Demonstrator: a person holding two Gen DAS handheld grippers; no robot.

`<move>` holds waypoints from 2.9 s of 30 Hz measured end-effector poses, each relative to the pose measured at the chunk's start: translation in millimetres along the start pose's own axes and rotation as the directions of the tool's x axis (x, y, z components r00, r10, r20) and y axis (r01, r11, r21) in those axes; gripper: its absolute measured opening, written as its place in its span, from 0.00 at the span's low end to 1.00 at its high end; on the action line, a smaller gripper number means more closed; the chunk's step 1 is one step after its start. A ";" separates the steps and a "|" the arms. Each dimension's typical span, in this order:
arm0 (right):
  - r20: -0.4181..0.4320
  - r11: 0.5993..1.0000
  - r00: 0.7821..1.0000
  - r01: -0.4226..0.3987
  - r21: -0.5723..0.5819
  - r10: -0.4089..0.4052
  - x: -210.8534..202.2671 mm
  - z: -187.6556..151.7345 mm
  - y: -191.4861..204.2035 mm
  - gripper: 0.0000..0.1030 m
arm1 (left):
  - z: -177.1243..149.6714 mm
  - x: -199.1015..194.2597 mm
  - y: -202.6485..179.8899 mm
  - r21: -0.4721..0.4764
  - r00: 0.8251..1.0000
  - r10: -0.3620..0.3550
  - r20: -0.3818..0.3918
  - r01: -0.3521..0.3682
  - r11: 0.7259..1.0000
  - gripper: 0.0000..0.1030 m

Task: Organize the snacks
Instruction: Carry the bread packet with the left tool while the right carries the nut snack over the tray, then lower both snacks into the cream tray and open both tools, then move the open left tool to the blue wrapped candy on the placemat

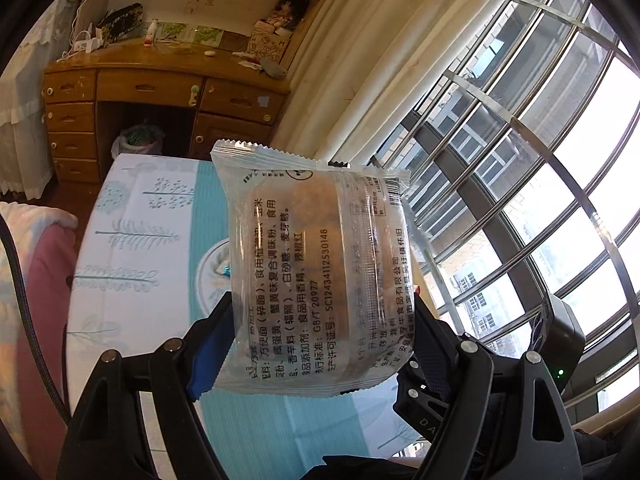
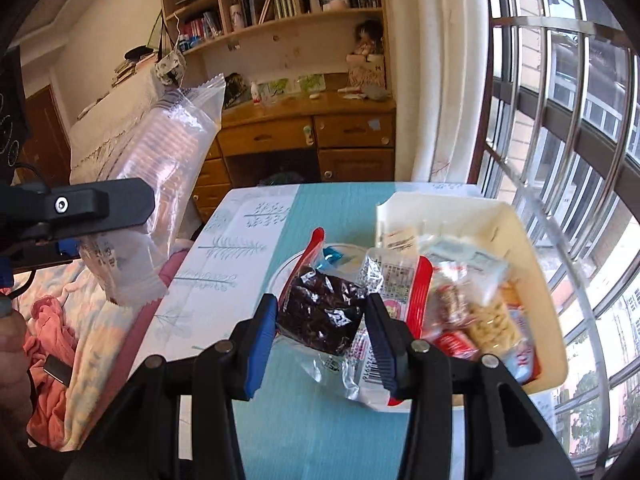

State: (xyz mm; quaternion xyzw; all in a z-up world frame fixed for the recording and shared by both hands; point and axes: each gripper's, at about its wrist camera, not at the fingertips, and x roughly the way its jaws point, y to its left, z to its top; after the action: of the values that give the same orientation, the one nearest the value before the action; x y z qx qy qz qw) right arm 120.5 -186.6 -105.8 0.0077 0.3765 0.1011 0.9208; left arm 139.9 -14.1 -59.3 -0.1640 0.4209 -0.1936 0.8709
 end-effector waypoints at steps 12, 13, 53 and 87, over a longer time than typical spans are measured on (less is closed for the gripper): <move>0.028 0.999 0.999 0.037 -0.020 -0.036 -2.7 8.1 -86.9 0.44 | 1.7 56.9 -74.9 0.021 0.999 -0.020 0.035 0.020 1.000 0.78; 0.023 0.999 0.999 0.041 -0.017 -0.040 -1.7 7.9 -92.6 0.44 | 1.8 61.6 -79.3 0.023 0.999 -0.021 0.033 0.021 1.000 0.78; -0.155 0.985 0.988 0.048 0.163 -0.022 36.8 -18.6 -131.3 0.81 | 3.2 77.2 -20.5 -0.185 0.968 0.251 -0.022 -0.251 0.950 0.99; -0.327 0.965 0.931 0.218 0.145 -0.161 62.5 -18.2 -102.0 0.92 | 41.5 257.4 86.1 0.099 0.879 0.370 -0.302 -0.357 0.929 0.97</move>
State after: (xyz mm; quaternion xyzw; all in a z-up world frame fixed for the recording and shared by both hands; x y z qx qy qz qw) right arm 169.7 -275.6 -171.3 0.0375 0.5241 -0.0227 0.8505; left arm 337.0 -56.3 -245.8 -0.0315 0.5738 -0.0590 0.8162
